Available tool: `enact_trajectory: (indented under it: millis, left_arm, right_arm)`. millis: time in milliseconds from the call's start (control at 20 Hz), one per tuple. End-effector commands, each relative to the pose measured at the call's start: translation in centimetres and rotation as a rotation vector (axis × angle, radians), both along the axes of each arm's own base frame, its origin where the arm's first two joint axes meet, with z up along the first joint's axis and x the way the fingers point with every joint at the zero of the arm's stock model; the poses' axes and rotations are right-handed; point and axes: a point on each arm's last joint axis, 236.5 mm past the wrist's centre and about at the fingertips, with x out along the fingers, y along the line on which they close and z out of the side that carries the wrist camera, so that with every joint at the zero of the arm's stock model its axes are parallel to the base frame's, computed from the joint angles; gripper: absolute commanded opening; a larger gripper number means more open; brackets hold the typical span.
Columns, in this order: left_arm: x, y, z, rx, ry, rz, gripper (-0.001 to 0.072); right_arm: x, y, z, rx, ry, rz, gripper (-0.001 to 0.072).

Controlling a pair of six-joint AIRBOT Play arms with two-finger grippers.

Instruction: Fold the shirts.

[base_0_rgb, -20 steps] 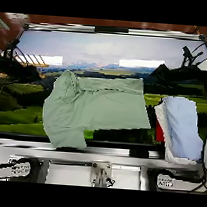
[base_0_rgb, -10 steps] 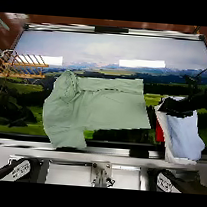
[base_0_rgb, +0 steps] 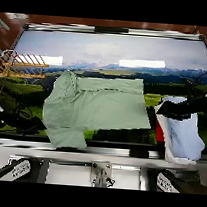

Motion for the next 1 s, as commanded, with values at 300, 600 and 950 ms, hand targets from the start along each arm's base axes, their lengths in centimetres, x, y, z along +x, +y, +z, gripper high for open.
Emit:
enact_trajectory:
  millis: [300, 600, 950]
  left_arm:
    - [4.0, -1.0, -1.4, 0.014, -0.148, 0.04, 0.0491]
    - [3.3, -2.5, -3.1, -0.008, -0.083, -0.014, 0.0034]
    - [6.1, -1.7, -0.5, 0.024, -0.192, -0.027, 0.0038]
  right_arm:
    - [0.1, 0.4, -0.1, 0.025, 0.008, -0.015, 0.0559]
    - [-0.9, 0.6, -1.7, 0.049, 0.116, -0.026, 0.0559]
    - [-2.8, 3.4, -5.2, 0.027, 0.212, 0.015, 0.0591]
